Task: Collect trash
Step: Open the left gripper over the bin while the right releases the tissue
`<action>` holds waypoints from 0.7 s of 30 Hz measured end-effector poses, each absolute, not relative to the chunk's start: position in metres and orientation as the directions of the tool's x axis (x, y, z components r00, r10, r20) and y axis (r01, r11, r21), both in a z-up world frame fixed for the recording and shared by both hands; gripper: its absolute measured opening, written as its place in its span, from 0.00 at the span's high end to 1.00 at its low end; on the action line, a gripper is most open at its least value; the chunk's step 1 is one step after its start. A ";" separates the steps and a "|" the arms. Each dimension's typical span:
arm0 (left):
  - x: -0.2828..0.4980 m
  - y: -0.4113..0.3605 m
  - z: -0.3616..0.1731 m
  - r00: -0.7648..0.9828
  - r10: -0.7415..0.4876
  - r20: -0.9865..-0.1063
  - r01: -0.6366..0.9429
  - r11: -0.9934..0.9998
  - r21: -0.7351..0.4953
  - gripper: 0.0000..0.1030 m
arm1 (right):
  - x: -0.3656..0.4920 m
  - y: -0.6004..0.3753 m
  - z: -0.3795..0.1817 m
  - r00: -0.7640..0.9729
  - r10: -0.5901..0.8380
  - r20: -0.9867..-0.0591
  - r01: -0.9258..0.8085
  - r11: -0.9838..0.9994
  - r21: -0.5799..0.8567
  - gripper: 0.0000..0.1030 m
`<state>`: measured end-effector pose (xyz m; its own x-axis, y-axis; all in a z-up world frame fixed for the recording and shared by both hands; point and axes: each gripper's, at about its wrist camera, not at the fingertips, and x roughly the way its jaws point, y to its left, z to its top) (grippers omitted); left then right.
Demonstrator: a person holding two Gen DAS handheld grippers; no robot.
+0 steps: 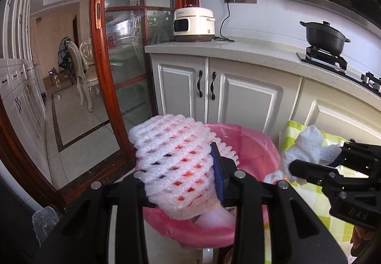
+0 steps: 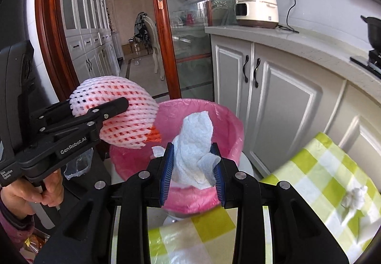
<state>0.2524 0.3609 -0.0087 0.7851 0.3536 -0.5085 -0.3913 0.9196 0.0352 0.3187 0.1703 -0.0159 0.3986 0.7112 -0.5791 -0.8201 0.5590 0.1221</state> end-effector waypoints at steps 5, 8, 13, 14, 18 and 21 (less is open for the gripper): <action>0.259 0.380 -0.018 0.781 0.375 -0.499 -0.415 0.909 0.033 0.41 | 0.331 0.193 -0.025 0.371 0.722 -0.584 -0.832 0.538 0.137 0.63; 0.257 0.389 -0.020 0.773 0.399 -0.493 -0.436 0.899 0.043 0.41 | 0.338 0.202 -0.032 0.357 0.721 -0.594 -0.832 0.535 0.149 0.62; 0.241 0.400 -0.023 0.760 0.423 -0.494 -0.469 0.882 0.034 0.41 | 0.337 0.207 -0.038 0.338 0.725 -0.600 -0.832 0.529 0.171 0.55; 0.236 0.401 -0.023 0.756 0.430 -0.493 -0.478 0.878 0.033 0.41 | 0.335 0.207 -0.038 0.337 0.726 -0.600 -0.833 0.527 0.169 0.55; 0.218 0.398 -0.022 0.751 0.440 -0.492 -0.491 0.871 0.028 0.34 | 0.327 0.201 -0.035 0.335 0.729 -0.597 -0.836 0.522 0.169 0.55; 0.204 0.387 -0.018 0.750 0.457 -0.478 -0.505 0.863 0.033 0.24 | 0.320 0.190 -0.031 0.349 0.728 -0.591 -0.831 0.531 0.164 0.55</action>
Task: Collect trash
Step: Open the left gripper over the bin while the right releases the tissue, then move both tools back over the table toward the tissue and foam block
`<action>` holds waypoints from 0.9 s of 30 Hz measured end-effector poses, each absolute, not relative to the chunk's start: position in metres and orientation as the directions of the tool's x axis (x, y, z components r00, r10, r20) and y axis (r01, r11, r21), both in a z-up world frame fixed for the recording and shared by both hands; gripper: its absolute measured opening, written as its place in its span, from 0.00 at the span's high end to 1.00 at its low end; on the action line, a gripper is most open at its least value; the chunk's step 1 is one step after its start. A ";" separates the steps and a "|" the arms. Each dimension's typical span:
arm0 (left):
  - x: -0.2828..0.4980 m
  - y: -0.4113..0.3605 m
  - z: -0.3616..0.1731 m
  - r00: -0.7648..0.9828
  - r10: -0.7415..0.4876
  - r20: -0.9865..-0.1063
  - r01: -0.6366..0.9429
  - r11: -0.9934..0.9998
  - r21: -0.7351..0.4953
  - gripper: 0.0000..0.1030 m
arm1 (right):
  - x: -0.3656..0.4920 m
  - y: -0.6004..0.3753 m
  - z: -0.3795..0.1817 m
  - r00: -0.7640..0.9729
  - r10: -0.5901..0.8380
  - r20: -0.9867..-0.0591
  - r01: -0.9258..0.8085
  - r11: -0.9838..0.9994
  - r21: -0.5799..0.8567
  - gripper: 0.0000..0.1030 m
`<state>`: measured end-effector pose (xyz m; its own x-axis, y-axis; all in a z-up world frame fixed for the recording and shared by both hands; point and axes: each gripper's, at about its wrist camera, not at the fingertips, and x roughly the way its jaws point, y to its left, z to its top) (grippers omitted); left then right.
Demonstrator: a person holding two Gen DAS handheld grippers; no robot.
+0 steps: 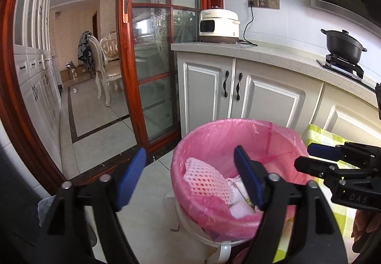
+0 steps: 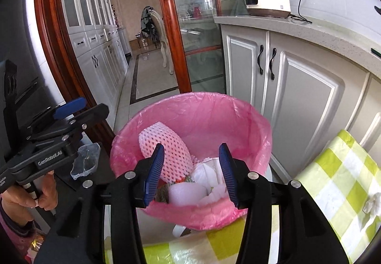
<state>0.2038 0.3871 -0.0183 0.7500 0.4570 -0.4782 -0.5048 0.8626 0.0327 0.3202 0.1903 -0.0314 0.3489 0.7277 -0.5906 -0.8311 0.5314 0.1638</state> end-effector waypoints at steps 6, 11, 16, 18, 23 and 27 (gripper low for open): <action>0.179 0.351 -0.011 0.768 0.442 -0.463 -0.494 0.869 0.011 0.09 | 0.304 0.147 -0.027 0.402 0.711 -0.578 -0.792 0.586 0.170 0.47; 0.166 0.312 -0.011 0.783 0.401 -0.475 -0.454 0.891 0.004 0.06 | 0.292 0.098 -0.025 0.447 0.689 -0.571 -0.743 0.641 0.192 0.46; 0.161 0.268 -0.012 0.810 0.337 -0.479 -0.385 0.923 -0.002 0.06 | 0.273 0.045 -0.025 0.516 0.660 -0.546 -0.686 0.700 0.198 0.41; 0.162 0.250 -0.015 0.815 0.314 -0.486 -0.359 0.933 0.002 0.06 | 0.265 0.020 -0.027 0.544 0.642 -0.540 -0.658 0.726 0.201 0.41; 0.166 0.199 -0.024 0.829 0.239 -0.505 -0.279 0.960 -0.002 0.05 | 0.251 -0.032 -0.032 0.608 0.584 -0.538 -0.590 0.786 0.186 0.37; 0.170 0.163 -0.031 0.840 0.195 -0.507 -0.223 0.975 0.004 0.05 | 0.243 -0.069 -0.035 0.653 0.530 -0.541 -0.544 0.825 0.152 0.37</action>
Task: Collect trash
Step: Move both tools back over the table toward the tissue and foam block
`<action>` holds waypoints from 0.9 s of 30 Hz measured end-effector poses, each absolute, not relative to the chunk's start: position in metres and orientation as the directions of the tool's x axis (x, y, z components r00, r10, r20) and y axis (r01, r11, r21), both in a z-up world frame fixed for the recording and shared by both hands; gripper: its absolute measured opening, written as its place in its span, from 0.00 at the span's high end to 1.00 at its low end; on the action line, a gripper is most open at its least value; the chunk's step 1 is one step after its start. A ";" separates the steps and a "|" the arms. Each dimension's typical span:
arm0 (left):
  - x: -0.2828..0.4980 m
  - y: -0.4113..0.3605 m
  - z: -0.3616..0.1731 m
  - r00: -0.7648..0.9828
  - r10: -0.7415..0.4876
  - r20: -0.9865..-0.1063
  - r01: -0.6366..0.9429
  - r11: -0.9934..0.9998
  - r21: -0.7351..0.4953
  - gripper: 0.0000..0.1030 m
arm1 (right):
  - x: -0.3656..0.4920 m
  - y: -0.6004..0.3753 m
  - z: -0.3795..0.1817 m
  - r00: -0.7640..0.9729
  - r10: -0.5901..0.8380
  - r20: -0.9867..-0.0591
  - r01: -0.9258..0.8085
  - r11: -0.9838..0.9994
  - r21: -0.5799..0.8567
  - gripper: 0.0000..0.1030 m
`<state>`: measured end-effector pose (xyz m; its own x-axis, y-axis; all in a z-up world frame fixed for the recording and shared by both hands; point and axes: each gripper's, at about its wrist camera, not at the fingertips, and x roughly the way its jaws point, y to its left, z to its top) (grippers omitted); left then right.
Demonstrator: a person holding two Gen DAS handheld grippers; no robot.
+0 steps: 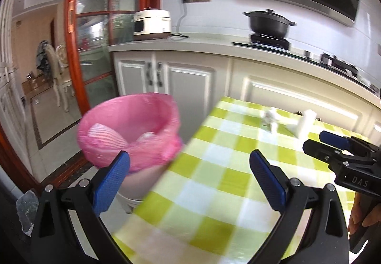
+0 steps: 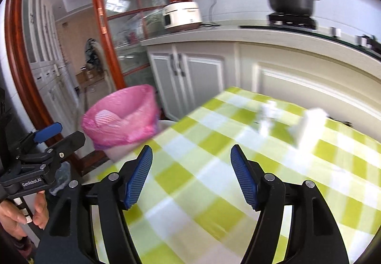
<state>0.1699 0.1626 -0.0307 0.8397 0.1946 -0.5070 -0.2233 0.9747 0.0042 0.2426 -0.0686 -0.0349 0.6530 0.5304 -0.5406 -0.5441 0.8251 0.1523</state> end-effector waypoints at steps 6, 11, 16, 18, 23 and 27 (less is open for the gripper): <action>0.177 0.117 -0.043 0.836 0.120 -0.535 -0.139 0.990 0.005 0.05 | 0.233 -0.119 -0.040 0.706 0.450 -0.547 -0.478 0.872 0.100 0.33; 0.194 0.087 -0.051 0.838 0.086 -0.539 -0.093 0.996 0.013 0.05 | 0.239 -0.153 -0.050 0.725 0.391 -0.566 -0.418 0.904 0.089 0.31; 0.217 0.068 -0.057 0.837 0.066 -0.543 -0.080 0.997 -0.003 0.05 | 0.252 -0.176 -0.058 0.737 0.345 -0.581 -0.365 0.927 0.087 0.31; 0.226 0.061 -0.060 0.838 0.060 -0.543 -0.078 0.997 -0.010 0.05 | 0.260 -0.181 -0.061 0.738 0.332 -0.588 -0.352 0.932 0.084 0.31; 0.246 0.055 -0.071 0.826 0.050 -0.561 -0.065 0.998 -0.006 0.05 | 0.293 -0.185 -0.076 0.727 0.319 -0.608 -0.336 0.937 0.090 0.30; 0.259 0.058 -0.078 0.819 0.062 -0.570 -0.059 0.998 0.023 0.05 | 0.328 -0.179 -0.088 0.706 0.322 -0.630 -0.330 0.938 0.108 0.30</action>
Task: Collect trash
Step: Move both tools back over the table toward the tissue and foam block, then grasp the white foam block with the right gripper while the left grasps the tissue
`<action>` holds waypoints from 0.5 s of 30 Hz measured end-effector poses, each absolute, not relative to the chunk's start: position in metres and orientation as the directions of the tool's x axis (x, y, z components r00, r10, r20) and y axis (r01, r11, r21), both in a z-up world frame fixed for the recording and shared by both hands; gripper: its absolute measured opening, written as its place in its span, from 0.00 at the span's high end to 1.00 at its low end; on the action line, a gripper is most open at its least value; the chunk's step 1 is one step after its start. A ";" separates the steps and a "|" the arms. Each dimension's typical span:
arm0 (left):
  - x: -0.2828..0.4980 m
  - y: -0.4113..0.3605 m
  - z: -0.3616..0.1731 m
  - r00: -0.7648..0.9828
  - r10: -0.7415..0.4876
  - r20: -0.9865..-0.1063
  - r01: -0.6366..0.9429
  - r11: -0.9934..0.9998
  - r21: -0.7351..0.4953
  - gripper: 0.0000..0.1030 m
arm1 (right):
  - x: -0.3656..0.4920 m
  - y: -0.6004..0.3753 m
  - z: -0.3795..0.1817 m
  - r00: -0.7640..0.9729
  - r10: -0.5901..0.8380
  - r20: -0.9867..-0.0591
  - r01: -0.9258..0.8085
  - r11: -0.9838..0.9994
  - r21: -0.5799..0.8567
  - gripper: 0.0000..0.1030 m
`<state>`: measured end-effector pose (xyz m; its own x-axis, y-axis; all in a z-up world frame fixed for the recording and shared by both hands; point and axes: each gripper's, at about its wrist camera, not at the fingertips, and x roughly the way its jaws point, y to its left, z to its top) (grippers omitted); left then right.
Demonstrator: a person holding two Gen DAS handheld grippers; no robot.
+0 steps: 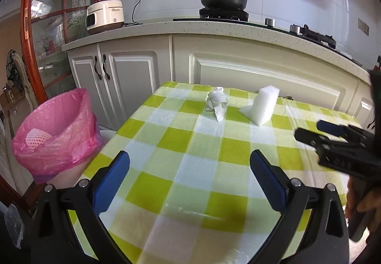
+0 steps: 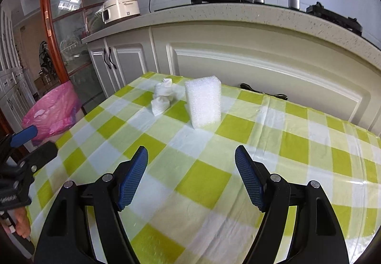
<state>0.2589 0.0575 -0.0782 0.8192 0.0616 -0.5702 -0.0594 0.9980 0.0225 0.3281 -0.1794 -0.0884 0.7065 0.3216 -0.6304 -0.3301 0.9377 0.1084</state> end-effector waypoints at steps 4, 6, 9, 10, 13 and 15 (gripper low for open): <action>0.273 0.067 -0.084 0.812 0.073 -0.579 -0.060 0.997 0.042 0.05 | 0.366 -0.166 -0.099 0.688 0.316 -0.654 -0.333 0.937 0.104 0.30; 0.284 0.074 -0.087 0.802 0.073 -0.593 -0.064 0.997 0.035 0.05 | 0.384 -0.159 -0.102 0.681 0.312 -0.663 -0.336 0.937 0.096 0.30; 0.304 0.084 -0.091 0.790 0.072 -0.608 -0.076 0.997 0.019 0.05 | 0.407 -0.153 -0.106 0.676 0.307 -0.670 -0.344 0.935 0.081 0.30; 0.310 0.086 -0.092 0.789 0.073 -0.609 -0.079 0.997 0.016 0.05 | 0.413 -0.151 -0.107 0.674 0.304 -0.673 -0.348 0.935 0.074 0.30; 0.332 0.088 -0.093 0.789 0.076 -0.610 -0.086 0.996 0.014 0.05 | 0.429 -0.149 -0.109 0.666 0.308 -0.680 -0.363 0.929 0.066 0.30; 0.345 0.085 -0.092 0.792 0.073 -0.606 -0.084 0.996 0.010 0.05 | 0.438 -0.146 -0.112 0.659 0.310 -0.685 -0.382 0.923 0.051 0.30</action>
